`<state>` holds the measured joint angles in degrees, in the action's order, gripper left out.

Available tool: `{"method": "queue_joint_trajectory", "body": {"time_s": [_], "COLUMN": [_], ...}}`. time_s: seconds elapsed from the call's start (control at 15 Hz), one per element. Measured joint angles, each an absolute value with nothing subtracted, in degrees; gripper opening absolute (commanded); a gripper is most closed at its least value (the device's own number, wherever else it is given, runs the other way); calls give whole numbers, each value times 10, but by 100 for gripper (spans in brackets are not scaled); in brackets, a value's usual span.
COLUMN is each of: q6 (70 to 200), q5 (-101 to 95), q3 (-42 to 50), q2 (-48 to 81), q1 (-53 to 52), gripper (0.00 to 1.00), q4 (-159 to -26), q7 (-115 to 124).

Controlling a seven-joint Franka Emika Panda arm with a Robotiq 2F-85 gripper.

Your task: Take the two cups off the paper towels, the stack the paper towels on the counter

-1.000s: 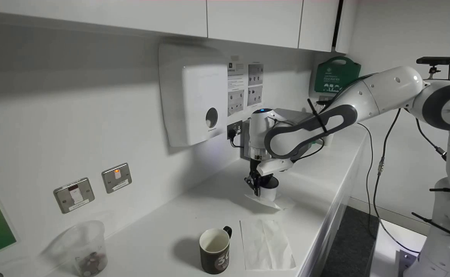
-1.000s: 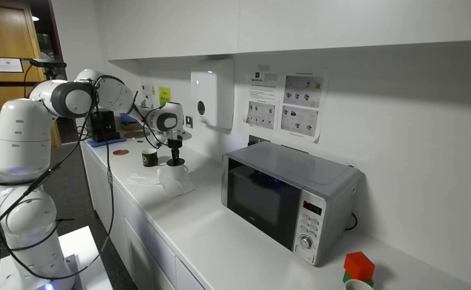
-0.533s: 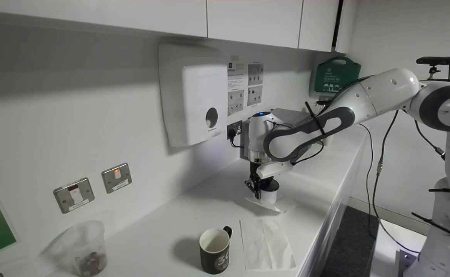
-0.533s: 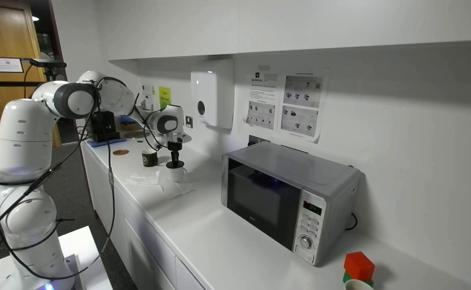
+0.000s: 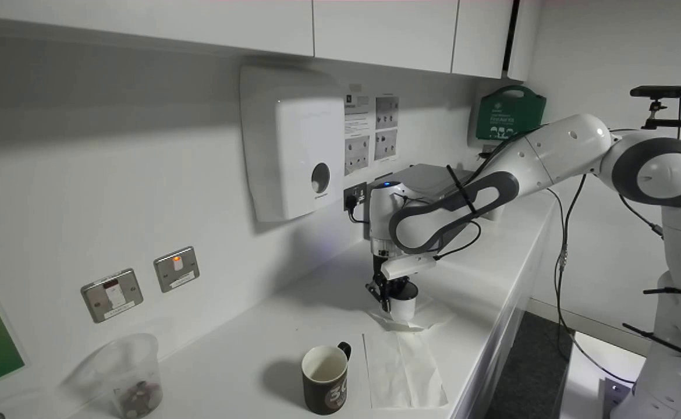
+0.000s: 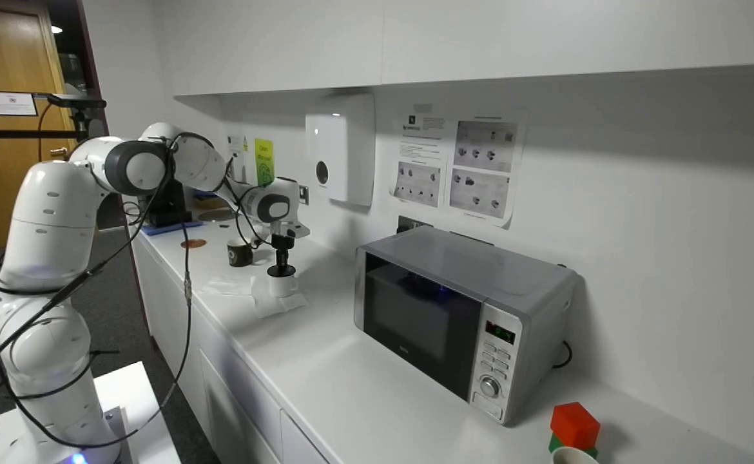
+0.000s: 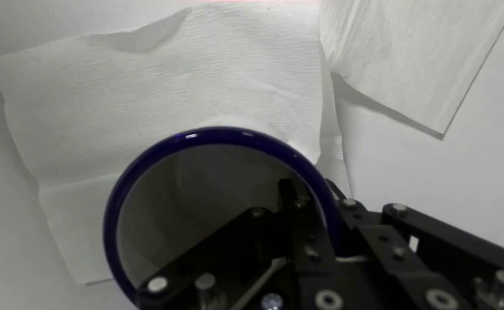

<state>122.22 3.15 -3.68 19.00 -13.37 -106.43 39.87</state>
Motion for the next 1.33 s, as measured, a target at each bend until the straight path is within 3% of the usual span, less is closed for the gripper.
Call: {"method": "queue_joint_trajectory", "body": {"time_s": [0.07,0.13,0.2,0.8,1.2,1.27,1.33], "q6": [1222,1222,1222,1222,1222,1222,1222], "q5": [32,32,32,32,32,32,32], "q3": [-37,-37,-37,-37,-36,-36,-36], "q2": [190,191,191,191,188,187,185], "q1": [-134,-134,-134,-134,-133,-132,-132], "gripper": [1,31,32,98,98,82,73], "q4": [-1064,-1063,-1063,-1057,-1052,-1051,-1051], "q7": [399,399,399,399,399,399,399]}}
